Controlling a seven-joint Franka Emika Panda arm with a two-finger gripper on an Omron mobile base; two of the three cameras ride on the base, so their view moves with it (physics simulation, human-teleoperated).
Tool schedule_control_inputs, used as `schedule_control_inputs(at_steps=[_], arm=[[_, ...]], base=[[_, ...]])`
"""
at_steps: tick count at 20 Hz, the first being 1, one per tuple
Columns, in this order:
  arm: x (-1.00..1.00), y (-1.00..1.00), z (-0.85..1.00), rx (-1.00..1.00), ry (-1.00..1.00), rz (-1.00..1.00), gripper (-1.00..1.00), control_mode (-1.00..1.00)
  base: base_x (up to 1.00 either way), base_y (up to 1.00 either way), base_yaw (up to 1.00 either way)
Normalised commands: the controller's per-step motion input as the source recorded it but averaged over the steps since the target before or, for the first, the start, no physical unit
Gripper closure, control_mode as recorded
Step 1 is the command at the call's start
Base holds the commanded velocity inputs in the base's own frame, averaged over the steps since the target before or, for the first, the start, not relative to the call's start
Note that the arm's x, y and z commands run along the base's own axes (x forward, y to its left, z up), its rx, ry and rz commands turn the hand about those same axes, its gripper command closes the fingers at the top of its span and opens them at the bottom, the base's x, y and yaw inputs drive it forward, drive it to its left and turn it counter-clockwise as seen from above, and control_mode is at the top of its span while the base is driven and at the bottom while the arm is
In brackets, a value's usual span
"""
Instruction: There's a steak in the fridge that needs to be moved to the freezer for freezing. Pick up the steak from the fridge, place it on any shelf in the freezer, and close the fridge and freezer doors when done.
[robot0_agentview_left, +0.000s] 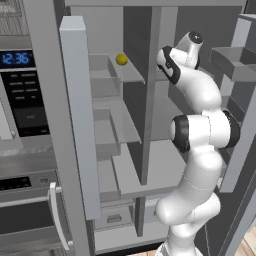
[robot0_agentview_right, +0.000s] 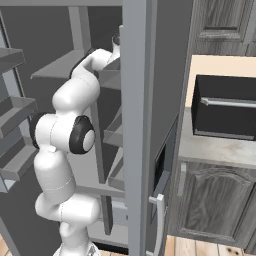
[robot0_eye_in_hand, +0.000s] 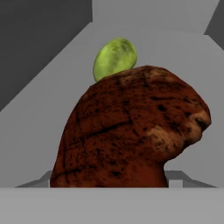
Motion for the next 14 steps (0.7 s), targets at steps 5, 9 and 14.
schedule_control_inputs(at_steps=[5,9,14], arm=[[-0.06,0.42,-0.35,0.00,0.00,0.00,-1.00,-1.00],[-0.17,0.54,0.00,-0.01,0.00,0.00,-1.00,-1.00],[-0.20,0.23,0.03,-0.02,0.00,0.00,-1.00,-1.00]], base=[[0.00,0.00,0.00],[0.00,0.00,0.00],[0.00,0.00,0.00]])
